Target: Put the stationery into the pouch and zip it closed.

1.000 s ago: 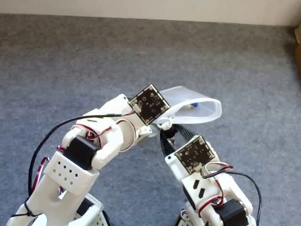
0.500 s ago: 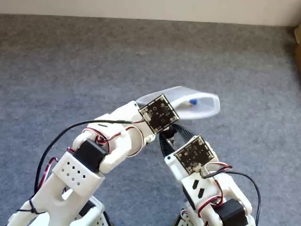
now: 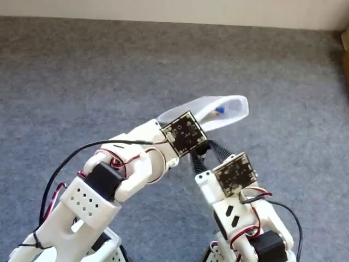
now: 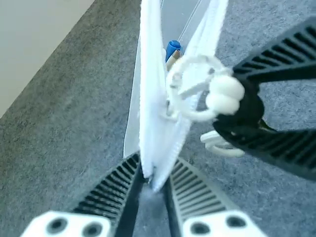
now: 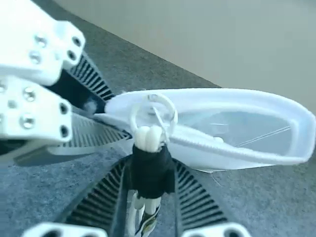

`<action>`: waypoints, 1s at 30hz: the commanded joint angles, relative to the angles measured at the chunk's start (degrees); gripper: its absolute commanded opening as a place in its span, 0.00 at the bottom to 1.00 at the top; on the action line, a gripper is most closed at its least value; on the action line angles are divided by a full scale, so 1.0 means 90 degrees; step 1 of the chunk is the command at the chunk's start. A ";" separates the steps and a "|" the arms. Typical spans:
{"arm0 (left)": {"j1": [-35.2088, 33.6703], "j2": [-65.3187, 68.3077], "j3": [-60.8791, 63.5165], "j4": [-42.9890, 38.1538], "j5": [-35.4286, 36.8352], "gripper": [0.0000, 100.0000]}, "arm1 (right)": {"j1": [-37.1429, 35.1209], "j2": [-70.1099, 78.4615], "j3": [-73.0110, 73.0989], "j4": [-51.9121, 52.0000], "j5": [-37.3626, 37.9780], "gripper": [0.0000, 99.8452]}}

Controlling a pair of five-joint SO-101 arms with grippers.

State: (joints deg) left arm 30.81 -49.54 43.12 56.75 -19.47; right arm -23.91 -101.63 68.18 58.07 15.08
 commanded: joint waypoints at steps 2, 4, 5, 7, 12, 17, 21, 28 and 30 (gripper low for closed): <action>-0.0093 -0.0708 0.0093 0.0186 0.0000 0.00 | 0.0288 -0.0044 -0.0288 -0.0181 -0.0322 0.01; -0.0122 -0.1128 0.0308 0.0186 0.0000 0.00 | 0.0298 -0.0044 -0.0523 -0.0161 -0.0625 0.01; -0.0122 -0.1333 0.0464 0.0186 0.0000 0.00 | 0.0308 -0.0044 -0.0591 -0.0161 -0.0684 0.01; -0.0122 -0.1763 0.0835 0.0186 0.0000 0.00 | 0.0308 -0.0044 -0.0669 -0.0161 -0.0733 0.01; -0.0132 -0.2652 0.1626 0.0147 0.0313 0.00 | 0.0308 -0.0044 -0.0698 -0.0161 -0.0733 0.01; -0.0132 -0.3111 0.2085 0.0147 0.0430 0.00 | 0.0317 -0.0044 -0.0718 -0.0161 -0.0733 0.01; -0.0132 -0.3199 0.2291 0.0147 0.0430 0.00 | 0.0708 -0.0044 -0.0728 -0.0181 -0.0742 0.01; -0.0132 -0.3219 0.2349 0.0147 0.0430 0.00 | 0.1421 -0.0044 -0.0728 -0.0278 -0.1045 0.01; -0.0132 -0.3219 0.2349 0.0156 0.0430 0.00 | 0.1548 -0.0044 -0.0679 -0.0425 -0.1045 0.01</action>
State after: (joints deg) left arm 30.90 -78.29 64.04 57.54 -16.48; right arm -13.98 -101.10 66.51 57.54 6.55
